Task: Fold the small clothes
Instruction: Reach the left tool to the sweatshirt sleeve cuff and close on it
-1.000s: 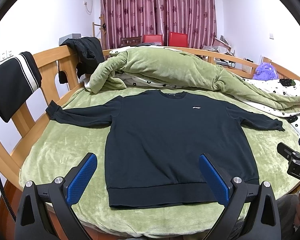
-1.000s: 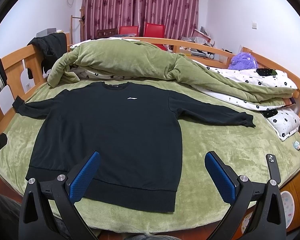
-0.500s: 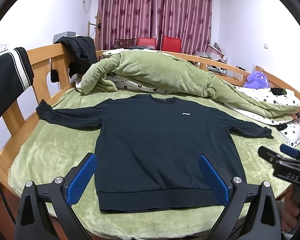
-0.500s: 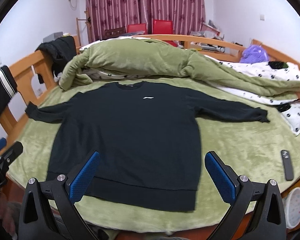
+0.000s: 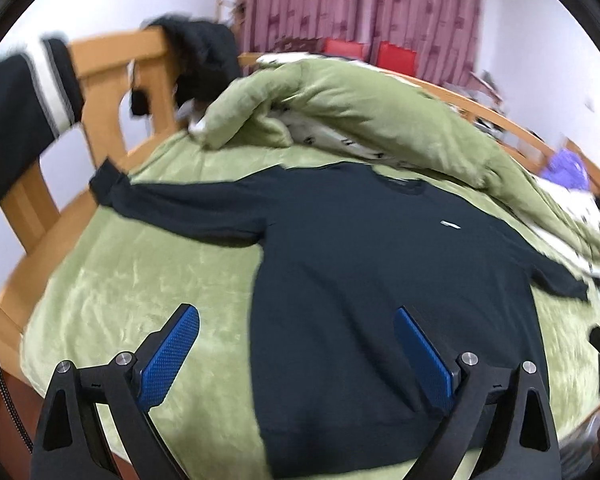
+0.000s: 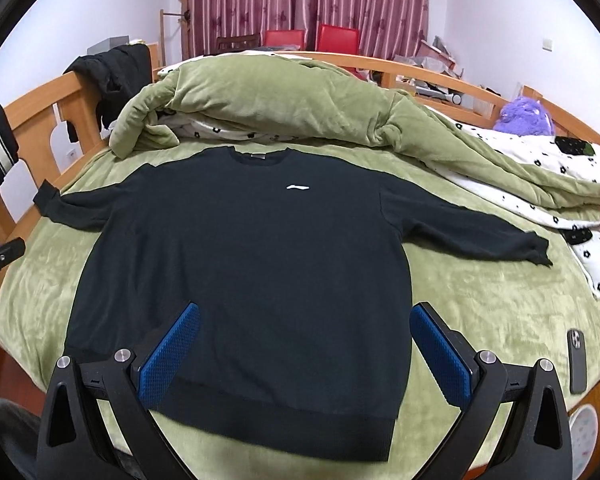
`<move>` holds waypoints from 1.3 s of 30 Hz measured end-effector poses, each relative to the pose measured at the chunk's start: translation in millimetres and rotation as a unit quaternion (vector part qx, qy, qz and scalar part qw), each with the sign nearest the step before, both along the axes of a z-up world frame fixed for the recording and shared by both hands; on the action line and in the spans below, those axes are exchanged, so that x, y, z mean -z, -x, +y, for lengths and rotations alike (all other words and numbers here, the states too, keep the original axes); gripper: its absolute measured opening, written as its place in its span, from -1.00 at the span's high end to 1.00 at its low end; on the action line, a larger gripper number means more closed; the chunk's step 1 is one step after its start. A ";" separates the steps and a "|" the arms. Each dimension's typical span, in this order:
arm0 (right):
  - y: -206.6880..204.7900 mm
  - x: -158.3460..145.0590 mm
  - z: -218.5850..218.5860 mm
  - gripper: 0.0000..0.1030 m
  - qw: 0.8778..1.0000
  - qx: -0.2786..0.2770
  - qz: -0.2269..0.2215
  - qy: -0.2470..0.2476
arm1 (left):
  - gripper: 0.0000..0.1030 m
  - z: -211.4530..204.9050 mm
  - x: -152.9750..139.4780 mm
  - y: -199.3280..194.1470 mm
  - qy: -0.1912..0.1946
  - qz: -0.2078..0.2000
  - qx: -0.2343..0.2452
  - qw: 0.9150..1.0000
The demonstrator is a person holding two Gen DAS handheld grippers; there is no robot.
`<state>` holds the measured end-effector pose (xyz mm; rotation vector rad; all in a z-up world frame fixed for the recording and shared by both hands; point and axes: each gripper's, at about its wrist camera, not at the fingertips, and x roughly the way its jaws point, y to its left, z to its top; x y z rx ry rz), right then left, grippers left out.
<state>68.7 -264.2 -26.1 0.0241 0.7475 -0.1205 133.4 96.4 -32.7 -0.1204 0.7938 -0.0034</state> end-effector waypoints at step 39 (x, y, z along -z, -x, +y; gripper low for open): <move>-149.4 88.7 50.6 -0.26 0.996 -0.084 0.021 -0.015 | 0.12 318.0 184.5 -268.3 0.101 0.023 -0.259 0.960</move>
